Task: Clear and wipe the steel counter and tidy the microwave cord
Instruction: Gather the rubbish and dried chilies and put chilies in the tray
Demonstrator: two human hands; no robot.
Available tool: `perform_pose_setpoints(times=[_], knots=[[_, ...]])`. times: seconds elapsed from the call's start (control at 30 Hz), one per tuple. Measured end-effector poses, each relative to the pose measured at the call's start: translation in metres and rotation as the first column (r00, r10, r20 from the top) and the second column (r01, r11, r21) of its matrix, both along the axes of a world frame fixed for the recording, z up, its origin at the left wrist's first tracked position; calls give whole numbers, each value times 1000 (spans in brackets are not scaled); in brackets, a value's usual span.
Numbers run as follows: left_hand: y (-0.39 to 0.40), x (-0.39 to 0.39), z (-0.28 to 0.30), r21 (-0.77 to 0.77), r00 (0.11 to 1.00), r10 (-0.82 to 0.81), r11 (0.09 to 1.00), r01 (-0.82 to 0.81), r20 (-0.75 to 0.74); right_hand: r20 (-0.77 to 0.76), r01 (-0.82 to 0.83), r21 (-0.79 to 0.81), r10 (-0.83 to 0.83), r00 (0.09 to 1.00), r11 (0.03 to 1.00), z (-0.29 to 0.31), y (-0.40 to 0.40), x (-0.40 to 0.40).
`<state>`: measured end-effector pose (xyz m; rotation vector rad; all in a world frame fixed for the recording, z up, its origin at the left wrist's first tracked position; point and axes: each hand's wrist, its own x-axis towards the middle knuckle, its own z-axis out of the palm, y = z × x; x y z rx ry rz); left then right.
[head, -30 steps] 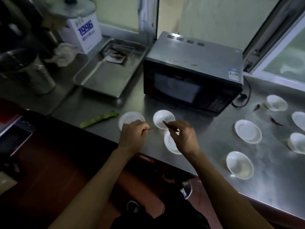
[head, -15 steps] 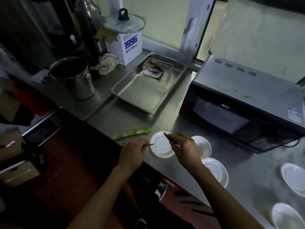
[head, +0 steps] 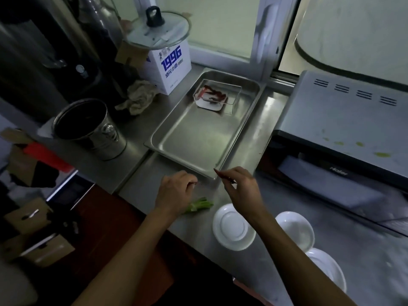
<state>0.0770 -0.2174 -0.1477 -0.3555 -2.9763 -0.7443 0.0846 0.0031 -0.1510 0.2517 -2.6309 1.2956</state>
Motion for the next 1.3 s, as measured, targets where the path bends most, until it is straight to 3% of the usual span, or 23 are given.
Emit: perform_pose_setpoints(times=[0.4,0.9,1.3], knots=[[5,-143,1,-44,996,-69,997,67,-56,-33,116,52,-114,993,992,8,-8,-104],[14,-371,-20,113,964,-264,958,264,-16,27,374,93,-378,925,923,-4,-25,-264],[46,-458,-46,22,942,-334,943,333,30,35,412,126,-420,907,902,-23,-19,-351]])
